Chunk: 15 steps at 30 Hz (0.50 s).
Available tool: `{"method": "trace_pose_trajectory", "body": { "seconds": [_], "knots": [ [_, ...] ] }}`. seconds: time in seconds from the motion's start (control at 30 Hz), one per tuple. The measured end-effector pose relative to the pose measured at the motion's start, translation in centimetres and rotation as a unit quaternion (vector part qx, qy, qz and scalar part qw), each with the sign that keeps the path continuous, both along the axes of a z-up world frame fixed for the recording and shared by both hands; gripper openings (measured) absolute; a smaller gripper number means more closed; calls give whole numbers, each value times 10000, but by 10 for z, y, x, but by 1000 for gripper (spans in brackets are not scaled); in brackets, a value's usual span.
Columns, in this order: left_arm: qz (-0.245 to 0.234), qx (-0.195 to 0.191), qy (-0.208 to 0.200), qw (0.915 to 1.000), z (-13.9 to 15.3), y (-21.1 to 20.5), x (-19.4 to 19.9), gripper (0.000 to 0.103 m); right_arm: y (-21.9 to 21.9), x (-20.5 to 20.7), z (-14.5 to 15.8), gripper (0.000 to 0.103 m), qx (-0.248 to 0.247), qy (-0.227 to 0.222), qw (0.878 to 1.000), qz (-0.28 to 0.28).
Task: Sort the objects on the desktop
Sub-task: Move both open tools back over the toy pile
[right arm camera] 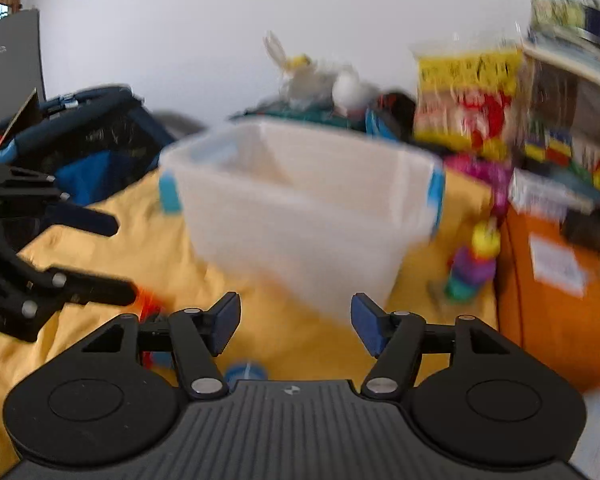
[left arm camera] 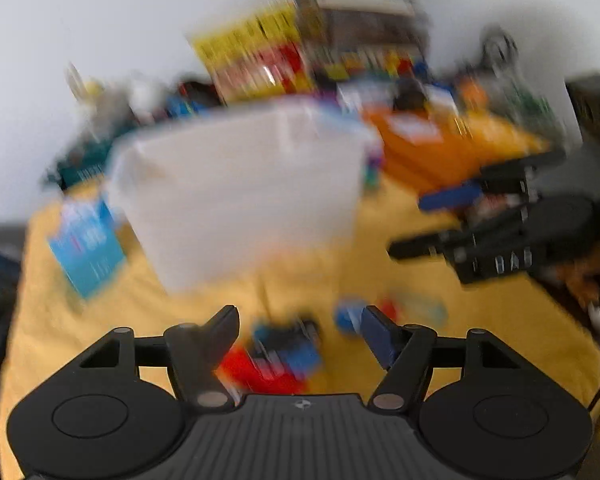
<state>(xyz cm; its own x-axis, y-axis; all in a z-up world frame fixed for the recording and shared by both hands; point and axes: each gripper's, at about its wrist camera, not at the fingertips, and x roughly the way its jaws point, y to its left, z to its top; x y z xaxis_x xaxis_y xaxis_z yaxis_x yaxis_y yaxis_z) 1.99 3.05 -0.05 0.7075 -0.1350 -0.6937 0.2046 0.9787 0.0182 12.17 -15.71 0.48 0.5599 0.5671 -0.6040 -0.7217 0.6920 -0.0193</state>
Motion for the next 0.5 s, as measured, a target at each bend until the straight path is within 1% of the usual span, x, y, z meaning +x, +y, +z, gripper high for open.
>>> {"method": "trace_pose_trajectory", "body": {
  "seconds": [0.07,0.13,0.2,0.27,0.3,0.33,0.4,0.43,0.5],
  "knots": [
    [-43,28,190,9998,-16,-5,-8,71,-5,-13,-14,68,3,210,9998,9],
    [-4,27,274,9996,-27,-10,-15,71,-8,-22,-29,68,-95,348,9993,-60],
    [126,55,310,9994,-34,-13,-21,71,-10,-30,-41,68,-222,477,9984,-209],
    [302,166,382,9987,-42,-12,-21,70,-17,-39,-49,66,-210,626,9976,-208],
    [368,216,436,9981,-45,-12,-19,68,-18,-43,-54,60,-234,708,9971,-173],
    [408,232,445,9979,-46,-10,-17,67,-18,-46,-57,48,-273,778,9965,-101],
    [537,221,442,9973,-48,-8,-14,67,-19,-51,-63,37,-344,1036,9940,40],
    [617,212,403,9971,-48,-7,-11,67,-19,-53,-66,37,-370,1145,9927,68],
    [710,173,341,9967,-46,-6,-5,67,-18,-61,-68,37,-399,1129,9927,143]
  ]
}}
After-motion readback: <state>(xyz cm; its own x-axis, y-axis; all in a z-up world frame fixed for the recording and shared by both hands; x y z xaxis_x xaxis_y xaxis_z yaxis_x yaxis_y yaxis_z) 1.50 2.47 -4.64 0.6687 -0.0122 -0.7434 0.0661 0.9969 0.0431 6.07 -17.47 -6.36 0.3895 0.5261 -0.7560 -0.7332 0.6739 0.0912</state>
